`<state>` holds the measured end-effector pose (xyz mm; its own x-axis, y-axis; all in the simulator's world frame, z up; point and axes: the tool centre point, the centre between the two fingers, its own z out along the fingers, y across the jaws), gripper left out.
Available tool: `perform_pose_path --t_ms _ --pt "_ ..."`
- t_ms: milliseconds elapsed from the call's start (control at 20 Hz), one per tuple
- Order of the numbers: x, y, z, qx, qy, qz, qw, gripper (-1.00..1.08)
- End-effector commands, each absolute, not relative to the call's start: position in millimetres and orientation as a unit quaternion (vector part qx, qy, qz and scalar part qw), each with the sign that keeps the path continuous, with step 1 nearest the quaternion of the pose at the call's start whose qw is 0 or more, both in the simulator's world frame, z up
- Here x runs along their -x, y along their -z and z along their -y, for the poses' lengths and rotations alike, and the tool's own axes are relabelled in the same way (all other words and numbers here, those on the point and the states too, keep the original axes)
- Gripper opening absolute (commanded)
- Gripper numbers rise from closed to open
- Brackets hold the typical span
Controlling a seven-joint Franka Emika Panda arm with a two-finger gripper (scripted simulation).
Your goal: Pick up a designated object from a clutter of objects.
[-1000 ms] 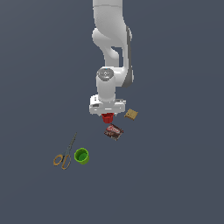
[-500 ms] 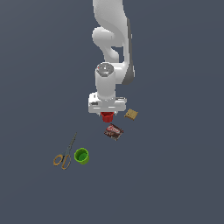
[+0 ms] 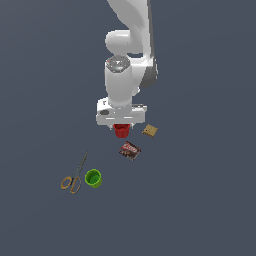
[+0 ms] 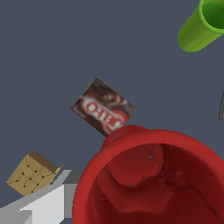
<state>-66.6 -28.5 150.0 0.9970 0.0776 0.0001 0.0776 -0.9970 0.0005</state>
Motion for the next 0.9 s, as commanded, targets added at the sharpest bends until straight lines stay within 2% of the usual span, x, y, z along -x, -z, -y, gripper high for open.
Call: perform_pose_path --t_ms 0,850 --pt "56 -172 29 -0.999 -0.001 -0.039 0.0 -1.0" --pt "-17 -314 32 -0.999 0.0 -0.039 0.0 -1.0"
